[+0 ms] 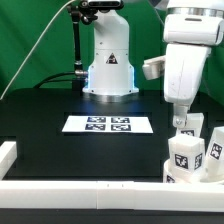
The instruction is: Assemble stool
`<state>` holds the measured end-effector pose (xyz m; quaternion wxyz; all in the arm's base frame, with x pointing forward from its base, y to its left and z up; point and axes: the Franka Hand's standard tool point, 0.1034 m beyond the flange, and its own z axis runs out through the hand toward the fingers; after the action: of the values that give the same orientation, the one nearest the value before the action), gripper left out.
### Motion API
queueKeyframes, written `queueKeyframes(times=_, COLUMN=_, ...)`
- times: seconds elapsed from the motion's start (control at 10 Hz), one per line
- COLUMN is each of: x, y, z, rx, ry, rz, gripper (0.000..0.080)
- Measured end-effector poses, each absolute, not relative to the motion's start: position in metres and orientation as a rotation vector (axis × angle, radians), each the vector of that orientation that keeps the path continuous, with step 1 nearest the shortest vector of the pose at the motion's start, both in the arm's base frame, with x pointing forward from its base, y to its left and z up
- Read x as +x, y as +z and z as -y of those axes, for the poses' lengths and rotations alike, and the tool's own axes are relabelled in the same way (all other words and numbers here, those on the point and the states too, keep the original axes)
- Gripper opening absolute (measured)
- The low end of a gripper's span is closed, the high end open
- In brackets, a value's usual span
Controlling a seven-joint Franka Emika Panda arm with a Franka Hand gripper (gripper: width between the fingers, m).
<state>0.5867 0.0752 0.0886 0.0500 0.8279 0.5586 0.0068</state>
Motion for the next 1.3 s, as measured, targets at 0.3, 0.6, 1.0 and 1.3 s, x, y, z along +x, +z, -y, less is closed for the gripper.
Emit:
queueKeyframes(times=0.3, x=0.5826, y=0.088, z=-0.0754, rx=2.834, ry=-0.01, rz=-1.182, gripper=0.034)
queueKeyframes(times=0.6, x=0.5873, y=0.0878, z=-0.081, rx=2.999, ry=0.083, rz=-0.742, gripper=0.034)
queueKeyframes(times=1.0, x=0.587, y=0.0878, z=-0.0812, rx=3.08, ry=0.089, rz=-0.341, gripper=0.034)
queueKeyframes(times=1.3, x=0.587, y=0.0871, z=-0.0808, rx=3.122, ry=0.162, rz=0.08, gripper=0.034)
